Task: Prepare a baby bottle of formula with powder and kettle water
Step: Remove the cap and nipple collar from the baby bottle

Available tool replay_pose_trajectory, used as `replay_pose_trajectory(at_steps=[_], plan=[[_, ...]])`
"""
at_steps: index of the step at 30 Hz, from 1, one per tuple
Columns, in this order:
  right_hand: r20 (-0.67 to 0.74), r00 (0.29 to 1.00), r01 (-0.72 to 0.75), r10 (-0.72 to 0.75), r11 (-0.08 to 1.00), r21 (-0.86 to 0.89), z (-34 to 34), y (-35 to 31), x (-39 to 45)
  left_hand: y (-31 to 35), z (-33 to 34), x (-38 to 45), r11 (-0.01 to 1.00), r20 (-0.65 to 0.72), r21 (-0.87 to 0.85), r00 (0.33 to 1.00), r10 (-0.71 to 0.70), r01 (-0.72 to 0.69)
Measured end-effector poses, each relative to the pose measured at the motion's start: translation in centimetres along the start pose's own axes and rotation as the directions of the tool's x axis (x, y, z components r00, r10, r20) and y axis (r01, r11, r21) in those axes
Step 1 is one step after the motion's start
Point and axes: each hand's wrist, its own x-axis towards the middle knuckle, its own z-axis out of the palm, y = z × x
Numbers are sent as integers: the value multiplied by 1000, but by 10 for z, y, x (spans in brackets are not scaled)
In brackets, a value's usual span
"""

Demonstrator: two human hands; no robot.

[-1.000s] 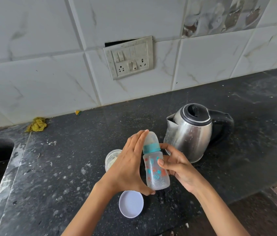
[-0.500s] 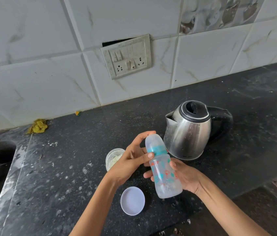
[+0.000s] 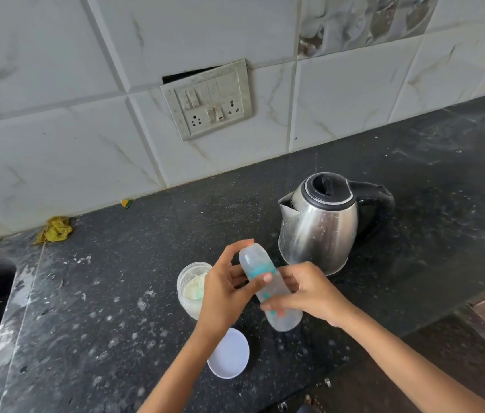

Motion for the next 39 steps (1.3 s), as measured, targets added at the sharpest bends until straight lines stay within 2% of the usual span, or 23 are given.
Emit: replay_pose_trajectory(at_steps=[2, 4, 7, 11, 14, 21, 27, 31, 39], plan=[[-161, 984, 38, -70, 980, -196, 6, 3, 0, 1, 8, 0, 990, -151, 141, 988, 29, -8], [-277, 954, 19, -117, 942, -334, 10, 6, 2, 1, 13, 3, 971, -202, 237, 976, 78, -29], [-342, 929, 28, -139, 950, -311, 16, 9, 6, 1, 18, 5, 966, -211, 255, 972, 105, -49], [-345, 924, 85, -163, 969, -231, 24, 12, 11, 5, 25, -1, 959, -274, 268, 948, 164, -89], [-372, 908, 100, -193, 962, -254, 32, 17, 15, 2, 26, -4, 946, -325, 317, 928, 182, -75], [-410, 899, 30, -153, 956, -291, 46, 26, 22, 5, 27, -5, 888, -356, 452, 895, 270, -88], [-453, 885, 33, -104, 986, -163, 45, 50, 29, 18, 9, -14, 943, -443, 329, 875, 196, -45], [-518, 848, 27, -117, 984, -178, 51, 62, 46, 21, -4, -26, 975, -484, 220, 868, 110, -1], [-526, 832, 55, -176, 970, -237, 63, 70, 67, 21, -11, -46, 990, -483, 138, 874, 41, 29]])
